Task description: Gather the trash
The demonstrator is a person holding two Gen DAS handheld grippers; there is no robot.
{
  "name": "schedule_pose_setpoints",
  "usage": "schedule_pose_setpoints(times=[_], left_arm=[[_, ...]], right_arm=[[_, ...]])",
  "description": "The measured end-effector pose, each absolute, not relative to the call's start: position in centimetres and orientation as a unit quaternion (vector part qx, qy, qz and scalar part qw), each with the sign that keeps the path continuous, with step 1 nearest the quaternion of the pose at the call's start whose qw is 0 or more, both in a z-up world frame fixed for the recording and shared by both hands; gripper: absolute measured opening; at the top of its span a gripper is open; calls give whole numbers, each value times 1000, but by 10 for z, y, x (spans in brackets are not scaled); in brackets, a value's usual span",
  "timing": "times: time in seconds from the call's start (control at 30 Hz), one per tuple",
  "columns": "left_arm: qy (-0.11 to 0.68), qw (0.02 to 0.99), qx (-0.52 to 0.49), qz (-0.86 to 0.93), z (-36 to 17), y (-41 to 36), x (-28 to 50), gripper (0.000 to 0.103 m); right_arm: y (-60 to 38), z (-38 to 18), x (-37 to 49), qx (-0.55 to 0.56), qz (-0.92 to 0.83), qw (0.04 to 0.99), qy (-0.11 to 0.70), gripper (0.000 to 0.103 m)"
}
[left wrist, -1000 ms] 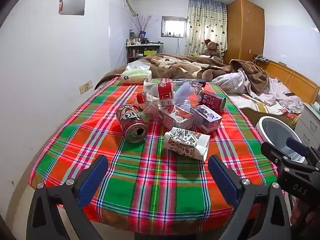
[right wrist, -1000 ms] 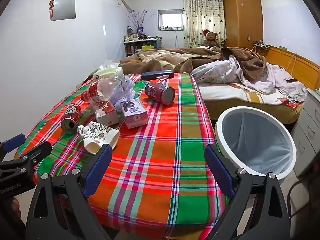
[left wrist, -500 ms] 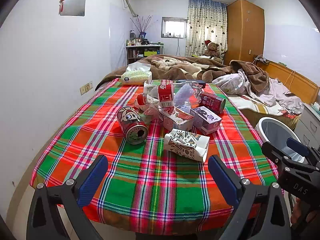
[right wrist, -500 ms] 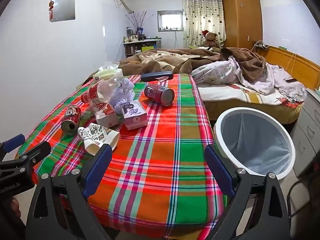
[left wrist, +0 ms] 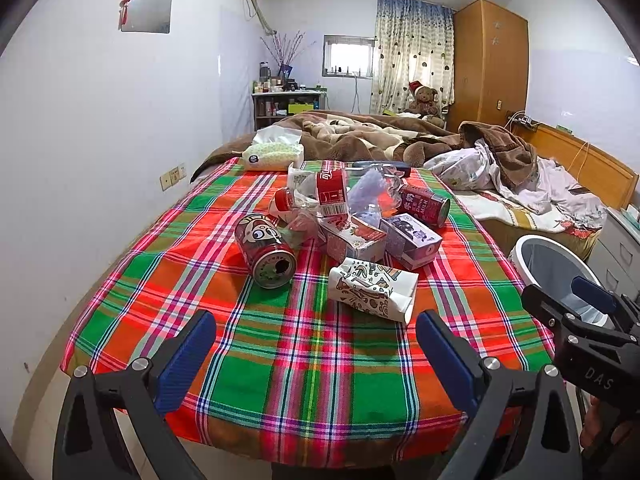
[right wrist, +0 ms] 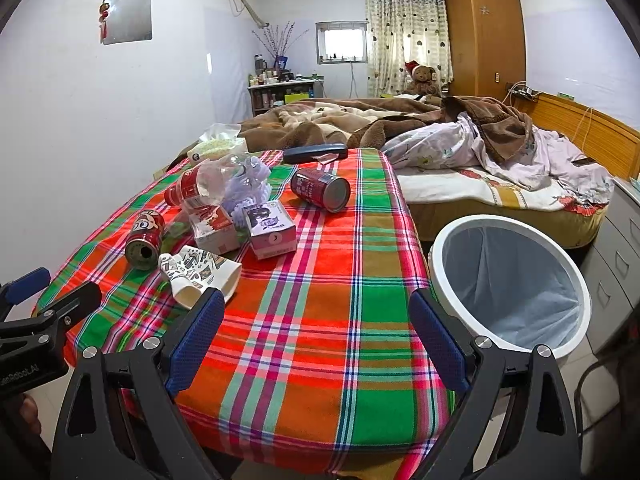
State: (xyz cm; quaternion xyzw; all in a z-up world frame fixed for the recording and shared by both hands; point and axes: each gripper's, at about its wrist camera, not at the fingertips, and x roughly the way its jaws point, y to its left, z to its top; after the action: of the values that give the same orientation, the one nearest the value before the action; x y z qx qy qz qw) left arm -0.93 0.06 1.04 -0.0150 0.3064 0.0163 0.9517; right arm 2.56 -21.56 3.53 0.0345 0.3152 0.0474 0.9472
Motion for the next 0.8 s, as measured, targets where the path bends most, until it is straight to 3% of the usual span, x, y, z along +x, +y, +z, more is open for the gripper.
schedule_pose_setpoints(times=[0.8], left_arm=[[305,952,-19,18,12,4,-12,101]], right_arm=[[-217,36,24,42,51,947,313,95]])
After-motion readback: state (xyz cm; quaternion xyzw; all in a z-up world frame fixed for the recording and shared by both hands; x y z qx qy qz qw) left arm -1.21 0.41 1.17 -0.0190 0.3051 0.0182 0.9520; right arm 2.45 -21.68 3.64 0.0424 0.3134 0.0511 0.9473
